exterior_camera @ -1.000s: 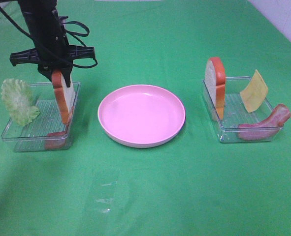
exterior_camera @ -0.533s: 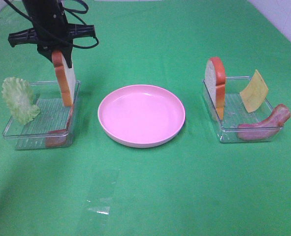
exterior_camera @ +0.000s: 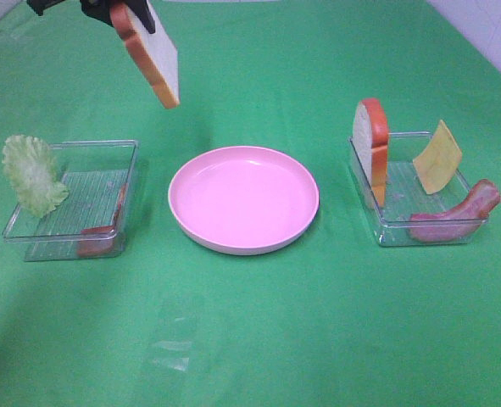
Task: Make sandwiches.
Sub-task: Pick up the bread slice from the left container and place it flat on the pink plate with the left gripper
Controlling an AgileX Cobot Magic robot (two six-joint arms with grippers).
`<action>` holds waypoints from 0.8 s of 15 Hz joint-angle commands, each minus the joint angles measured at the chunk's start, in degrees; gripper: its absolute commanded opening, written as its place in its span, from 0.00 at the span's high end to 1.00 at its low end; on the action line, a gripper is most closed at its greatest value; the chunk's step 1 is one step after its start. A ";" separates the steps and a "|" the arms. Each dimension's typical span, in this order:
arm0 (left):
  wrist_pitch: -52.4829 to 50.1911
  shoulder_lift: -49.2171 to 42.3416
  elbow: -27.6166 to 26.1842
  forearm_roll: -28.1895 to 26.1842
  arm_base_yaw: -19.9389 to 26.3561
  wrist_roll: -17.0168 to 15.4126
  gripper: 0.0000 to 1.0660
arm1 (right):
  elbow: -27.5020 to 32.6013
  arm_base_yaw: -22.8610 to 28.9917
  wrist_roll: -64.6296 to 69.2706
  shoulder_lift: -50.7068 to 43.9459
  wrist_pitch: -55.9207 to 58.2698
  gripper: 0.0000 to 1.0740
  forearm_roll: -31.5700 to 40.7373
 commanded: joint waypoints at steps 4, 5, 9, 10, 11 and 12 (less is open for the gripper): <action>1.55 6.99 -0.06 -19.31 -1.78 10.08 0.83 | 0.17 -0.23 -0.29 -1.09 -0.11 0.10 -0.06; 1.32 8.94 -0.06 -20.23 -3.15 11.34 0.83 | 0.17 -0.23 -0.29 -1.09 -0.11 0.10 -0.06; -0.11 15.70 -0.06 -20.05 -8.77 11.52 0.83 | 0.17 -0.23 -0.29 -1.09 -0.11 0.10 -0.06; -0.74 16.73 -0.06 -20.05 -9.45 11.52 0.83 | 0.17 -0.23 -0.29 -1.09 -0.11 0.10 -0.06; -1.72 17.53 -0.06 -19.82 -9.85 11.52 0.83 | 0.17 -0.23 -0.29 -1.09 -0.11 0.10 -0.06; -2.18 17.65 -0.06 -19.82 -9.91 11.52 0.83 | 0.17 -0.23 -0.29 -1.09 -0.11 0.10 -0.06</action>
